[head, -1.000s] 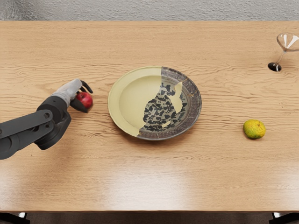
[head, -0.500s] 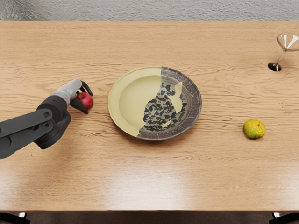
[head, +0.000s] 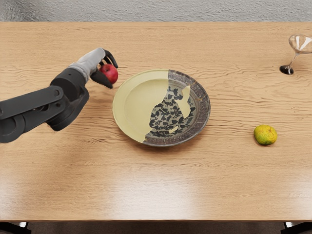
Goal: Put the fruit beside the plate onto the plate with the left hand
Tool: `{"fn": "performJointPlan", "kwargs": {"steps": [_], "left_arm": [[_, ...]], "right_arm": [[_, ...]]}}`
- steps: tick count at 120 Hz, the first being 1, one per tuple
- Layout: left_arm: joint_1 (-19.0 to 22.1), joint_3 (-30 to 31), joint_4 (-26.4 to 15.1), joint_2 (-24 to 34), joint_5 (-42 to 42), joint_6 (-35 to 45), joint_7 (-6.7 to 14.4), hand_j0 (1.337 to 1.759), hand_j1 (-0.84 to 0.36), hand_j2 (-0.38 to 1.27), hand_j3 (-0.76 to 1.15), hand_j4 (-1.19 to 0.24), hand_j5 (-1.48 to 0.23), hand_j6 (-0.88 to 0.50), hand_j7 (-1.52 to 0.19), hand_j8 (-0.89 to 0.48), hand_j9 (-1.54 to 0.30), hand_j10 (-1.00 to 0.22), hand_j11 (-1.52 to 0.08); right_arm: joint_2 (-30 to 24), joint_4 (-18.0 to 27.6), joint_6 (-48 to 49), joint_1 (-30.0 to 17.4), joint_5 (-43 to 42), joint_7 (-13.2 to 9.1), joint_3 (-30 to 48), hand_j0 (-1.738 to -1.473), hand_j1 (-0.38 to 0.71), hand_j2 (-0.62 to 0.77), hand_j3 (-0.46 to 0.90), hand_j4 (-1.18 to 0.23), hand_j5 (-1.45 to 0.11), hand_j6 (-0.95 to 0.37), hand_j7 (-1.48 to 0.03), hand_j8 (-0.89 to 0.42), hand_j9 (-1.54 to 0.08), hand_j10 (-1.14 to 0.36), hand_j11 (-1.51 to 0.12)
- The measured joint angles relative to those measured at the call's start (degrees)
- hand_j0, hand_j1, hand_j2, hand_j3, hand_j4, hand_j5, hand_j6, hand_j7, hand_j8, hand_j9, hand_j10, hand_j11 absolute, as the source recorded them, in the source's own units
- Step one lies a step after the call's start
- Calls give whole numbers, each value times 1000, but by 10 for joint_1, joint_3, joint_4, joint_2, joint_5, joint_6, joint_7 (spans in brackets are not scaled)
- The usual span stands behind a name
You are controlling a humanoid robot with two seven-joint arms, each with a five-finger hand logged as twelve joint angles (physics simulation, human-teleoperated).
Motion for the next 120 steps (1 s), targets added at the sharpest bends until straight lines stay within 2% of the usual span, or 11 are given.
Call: {"fn": "performJointPlan", "kwargs": {"steps": [23, 37, 57, 71, 79, 100, 120], "left_arm": [[-34, 1, -1, -81, -9, -2, -1, 1651, -310, 433, 0, -536, -1039, -375, -1018, -393, -1013, -685, -1012], [-36, 1, 2, -133, -12, -2, -1, 1650, -330, 472, 0, -513, -1078, -344, -1047, -372, -1037, -670, -1038], [-31, 5, 20, -167, -13, -3, -1, 1649, -356, 520, 0, -468, -1117, -311, -1072, -347, -1054, -664, -1061], [-29, 6, 42, -171, -9, 0, -1, 1652, -309, 464, 0, -533, -1018, -381, -993, -409, -975, -664, -980], [-25, 7, 54, -177, -7, 1, -1, 1653, -314, 500, 0, -549, -971, -414, -952, -440, -934, -647, -938], [-24, 1, 70, -181, -5, 2, 0, 1656, -124, 275, 0, -393, -621, -337, -613, -350, -605, -435, -607], [-26, -3, 72, -179, -4, 4, 0, 1657, 1, 146, 0, -291, -427, -267, -423, -273, -420, -310, -420]], "right_arm": [[0, 0, 0, 3, -2, 0, 0, -1658, -349, 0, 0, 0, 0, -1, 0, 0, 0, 0, 0], [0, 0, 0, 4, -3, 0, 0, -1658, -349, 0, 0, 0, 0, -1, 0, 0, 0, 0, 0], [0, 1, 0, 4, -3, 0, 0, -1658, -349, 0, 0, 0, 0, -1, 0, 0, 0, 0, 0], [0, 1, 0, 4, -4, 0, 0, -1658, -349, 0, 0, 0, 0, -1, 0, 0, 0, 0, 0], [0, 1, 0, 4, -4, 0, -1, -1658, -349, 0, 0, 0, 0, -1, 0, 0, 0, 0, 0], [0, 1, 0, 5, -4, 0, -1, -1658, -349, 0, 0, 0, 0, -1, 0, 0, 0, 0, 0], [0, 1, 0, 7, -4, 0, -1, -1658, -349, 0, 0, 0, 0, -1, 0, 0, 0, 0, 0]]}}
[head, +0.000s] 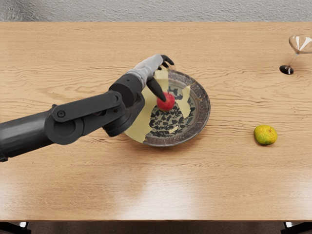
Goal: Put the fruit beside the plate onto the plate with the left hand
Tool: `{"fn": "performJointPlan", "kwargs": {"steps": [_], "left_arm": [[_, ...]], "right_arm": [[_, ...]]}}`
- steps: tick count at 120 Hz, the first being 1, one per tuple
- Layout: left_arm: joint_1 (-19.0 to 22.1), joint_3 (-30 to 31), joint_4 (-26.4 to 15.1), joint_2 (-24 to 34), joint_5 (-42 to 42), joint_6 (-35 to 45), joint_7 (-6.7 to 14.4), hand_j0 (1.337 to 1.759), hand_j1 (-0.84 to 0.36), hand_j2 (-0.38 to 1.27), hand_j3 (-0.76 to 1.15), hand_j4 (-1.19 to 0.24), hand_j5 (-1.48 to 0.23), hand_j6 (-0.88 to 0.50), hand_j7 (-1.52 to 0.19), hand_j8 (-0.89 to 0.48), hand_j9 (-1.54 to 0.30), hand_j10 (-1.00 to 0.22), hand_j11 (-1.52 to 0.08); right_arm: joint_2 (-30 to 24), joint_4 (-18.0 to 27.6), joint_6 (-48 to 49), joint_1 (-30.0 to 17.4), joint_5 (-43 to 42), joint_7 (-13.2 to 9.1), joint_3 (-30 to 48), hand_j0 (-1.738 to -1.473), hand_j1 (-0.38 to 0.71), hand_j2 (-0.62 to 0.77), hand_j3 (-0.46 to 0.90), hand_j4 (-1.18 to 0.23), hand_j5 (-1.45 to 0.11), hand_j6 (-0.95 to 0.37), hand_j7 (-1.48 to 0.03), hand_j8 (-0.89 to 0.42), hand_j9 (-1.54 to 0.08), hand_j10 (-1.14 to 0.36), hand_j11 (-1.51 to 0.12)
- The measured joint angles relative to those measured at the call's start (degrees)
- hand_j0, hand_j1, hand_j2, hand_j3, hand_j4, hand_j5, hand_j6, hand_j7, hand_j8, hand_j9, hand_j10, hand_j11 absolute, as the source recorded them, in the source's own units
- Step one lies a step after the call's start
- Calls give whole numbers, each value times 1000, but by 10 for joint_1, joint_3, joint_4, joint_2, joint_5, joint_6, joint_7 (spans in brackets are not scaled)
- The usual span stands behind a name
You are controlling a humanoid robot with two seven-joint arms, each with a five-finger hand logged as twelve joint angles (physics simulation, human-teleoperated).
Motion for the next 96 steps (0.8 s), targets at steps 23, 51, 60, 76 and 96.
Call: {"fn": "performJointPlan", "kwargs": {"steps": [23, 51, 60, 76, 96], "left_arm": [[-3, -74, -74, 88, -132, -7, 0, 1658, 188, 63, 0, -136, -195, -127, -193, -129, -192, -143, -192], [73, -217, -143, 362, -548, -316, 0, 1658, 275, 24, 0, -62, -87, -59, -86, -59, -86, -64, -86], [99, -232, -147, 458, -683, -432, 0, 1658, 288, 18, 0, -50, -71, -48, -71, -49, -70, -52, -70], [128, -243, -148, 529, -852, -521, 0, 1658, 304, 12, 0, -36, -51, -34, -50, -35, -50, -37, -50], [153, -240, -142, 573, -904, -549, 0, 1658, 317, 7, 0, -25, -36, -24, -36, -24, -36, -25, -36]], "right_arm": [[0, 1, 2, 3, 0, 0, 0, -1658, -349, 0, 0, -1, 0, -1, 0, -1, 0, 0, 0], [0, 4, 4, 5, 1, 0, 1, -1658, -349, 0, 0, 0, 0, -1, 0, 0, 0, 0, 0], [0, 4, 5, 5, 3, -1, 2, -1658, -349, 0, 0, 0, 0, -1, 0, 0, 0, 0, 0], [0, 5, 5, 5, 5, -1, 5, -1658, -349, 0, 0, 0, 0, 0, 0, 0, 0, 0, 0], [0, 6, 5, 5, 5, -1, 6, -1658, -349, 0, 0, 0, 0, -1, 0, 0, 0, 0, 0]]}}
